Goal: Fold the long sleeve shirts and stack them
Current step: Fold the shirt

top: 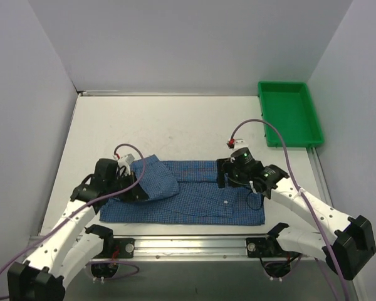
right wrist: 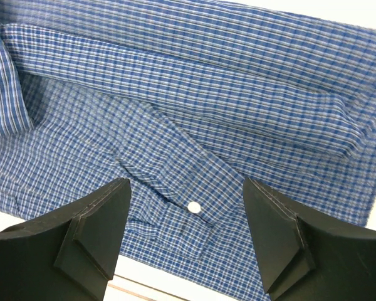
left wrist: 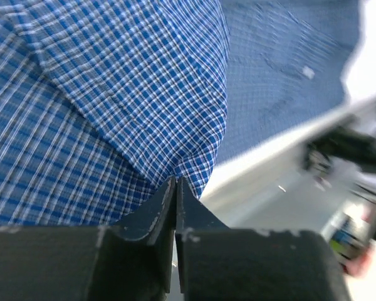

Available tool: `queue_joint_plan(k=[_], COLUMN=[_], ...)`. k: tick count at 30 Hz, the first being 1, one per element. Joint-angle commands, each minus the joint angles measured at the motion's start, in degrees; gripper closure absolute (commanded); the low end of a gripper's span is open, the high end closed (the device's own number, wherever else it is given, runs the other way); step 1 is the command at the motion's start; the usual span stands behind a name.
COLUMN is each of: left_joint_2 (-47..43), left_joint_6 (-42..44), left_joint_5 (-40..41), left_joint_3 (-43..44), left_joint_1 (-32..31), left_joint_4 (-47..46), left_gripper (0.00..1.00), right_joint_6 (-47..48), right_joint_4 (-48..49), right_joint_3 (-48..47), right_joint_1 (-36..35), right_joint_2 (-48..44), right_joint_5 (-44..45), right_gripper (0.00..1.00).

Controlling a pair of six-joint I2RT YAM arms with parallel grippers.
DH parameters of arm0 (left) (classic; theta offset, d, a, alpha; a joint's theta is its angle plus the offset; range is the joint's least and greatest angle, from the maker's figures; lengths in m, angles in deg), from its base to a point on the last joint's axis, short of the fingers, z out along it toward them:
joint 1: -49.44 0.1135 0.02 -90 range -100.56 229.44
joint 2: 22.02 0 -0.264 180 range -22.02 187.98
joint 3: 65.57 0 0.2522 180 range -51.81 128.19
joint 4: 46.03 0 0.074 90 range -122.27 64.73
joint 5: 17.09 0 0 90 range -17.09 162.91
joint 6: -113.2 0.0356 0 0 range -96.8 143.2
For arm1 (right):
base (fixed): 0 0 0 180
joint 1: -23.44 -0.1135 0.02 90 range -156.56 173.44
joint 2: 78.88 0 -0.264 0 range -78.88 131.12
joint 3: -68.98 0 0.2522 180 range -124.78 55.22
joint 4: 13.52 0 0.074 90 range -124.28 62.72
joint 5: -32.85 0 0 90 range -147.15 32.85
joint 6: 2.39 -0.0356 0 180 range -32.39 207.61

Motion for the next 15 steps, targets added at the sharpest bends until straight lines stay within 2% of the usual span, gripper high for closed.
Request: queue_joint_plan(k=[1,4,7,11,12,14,15], left_joint_2=[-8.72,-12.34,-11.47,-8.75,-7.78,-5.77,-4.45], left_joint_6=[-9.6,-12.6,-12.7,-8.31,-8.12,-7.6,-6.9], left_joint_5=[-12.69,-16.74,-23.15,-28.78,-28.53,-20.47,-15.83], left_joint_3=[-3.55,-4.18,-2.96,0.82,2.66,5.9,7.14], left_joint_1=[0.01,0.01,0.01,0.09,0.09,0.18,0.18], left_joint_4=[-0.48,-0.3,-1.44,-1.7,-1.53,0.91,2.15], left_gripper=[0.89,0.78,0.75,0.75,0.75,0.57,0.52], right_joint_6=[1.36,1.36,1.19,0.75,0.57,-0.48,-0.92], right_joint_4=[2.48,2.48,2.57,2.13,1.96,1.26,1.16], right_joint_3=[-0.01,-1.76,-3.44,-6.6,-7.04,-8.18,-8.45], right_joint_1=[-1.72,-1.81,-1.64,-0.67,-0.32,1.25,2.22], right_joint_2=[-0.15,2.75,5.65,10.21,10.92,12.94,13.47], right_joint_5=[0.9,2.73,4.93,5.82,5.99,6.87,6.88], right_gripper=[0.27,0.27,0.28,0.28,0.28,0.29,0.29])
